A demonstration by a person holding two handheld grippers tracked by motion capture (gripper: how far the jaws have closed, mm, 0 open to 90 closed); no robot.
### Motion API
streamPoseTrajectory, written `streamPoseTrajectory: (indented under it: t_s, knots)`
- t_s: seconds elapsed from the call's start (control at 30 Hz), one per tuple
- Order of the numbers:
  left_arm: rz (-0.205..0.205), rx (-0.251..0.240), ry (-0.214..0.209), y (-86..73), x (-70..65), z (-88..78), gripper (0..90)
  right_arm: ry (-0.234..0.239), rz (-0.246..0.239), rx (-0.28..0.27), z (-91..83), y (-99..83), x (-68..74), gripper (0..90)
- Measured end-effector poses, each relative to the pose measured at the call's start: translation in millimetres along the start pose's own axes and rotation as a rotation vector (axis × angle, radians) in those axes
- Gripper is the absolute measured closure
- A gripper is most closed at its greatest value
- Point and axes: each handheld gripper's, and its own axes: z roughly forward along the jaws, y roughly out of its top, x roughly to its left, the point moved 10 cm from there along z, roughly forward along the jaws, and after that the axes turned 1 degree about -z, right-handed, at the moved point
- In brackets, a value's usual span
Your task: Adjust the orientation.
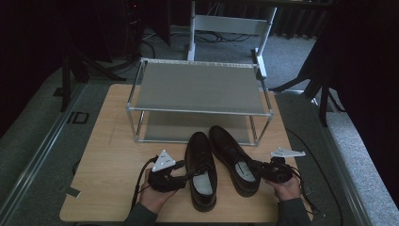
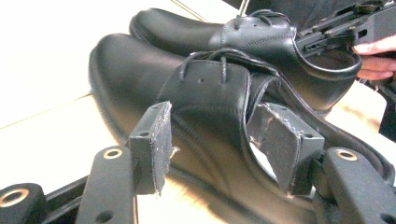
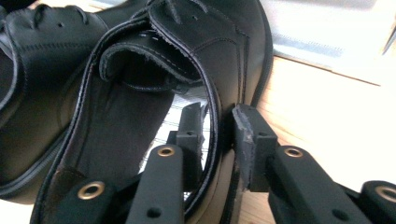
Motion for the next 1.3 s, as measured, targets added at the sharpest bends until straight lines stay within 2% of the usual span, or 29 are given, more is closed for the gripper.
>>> streamPoseTrajectory:
  t_s: [0.1,0.2,0.33,0.47,0.53,0.73,0.93,1.07,1.3]
  knots:
    - [0.012,0.03,0.02,-12.6,4.8,-7.2,46.6,-0.015,-0.032,0.012,-3.0,-2.2,1.4,75.4]
    - [0.006,0.081,0.032,-30.5,11.5,-5.0,49.5,-0.009,-0.027,0.015,-8.7,-6.7,0.9,75.8]
    - [-0.007,0.14,-0.007,-48.9,12.5,9.3,51.8,-0.001,-0.014,0.017,-11.4,-10.1,1.5,75.7]
    - [-0.035,0.18,-0.05,-58.6,13.9,26.3,52.3,-0.005,-0.025,0.019,-11.0,-9.5,1.4,75.7]
    - [-0.032,0.183,-0.052,-59.5,14.0,30.0,54.5,-0.005,-0.023,0.014,-10.7,-8.9,1.5,75.8]
    - [-0.037,0.189,-0.114,-60.3,6.9,32.0,58.1,-0.004,-0.013,-0.006,-6.4,-4.2,2.4,76.5]
    - [0.007,0.201,-0.178,-57.5,-14.4,44.1,59.1,0.001,-0.032,-0.01,-3.8,2.4,7.8,76.5]
    - [-0.007,0.202,-0.236,-54.8,-27.5,53.6,58.1,0.006,-0.022,-0.016,-2.8,3.9,7.9,76.5]
    - [-0.003,0.199,-0.254,-54.2,-32.1,57.7,58.1,-0.022,0.01,-0.082,5.1,14.9,3.7,78.8]
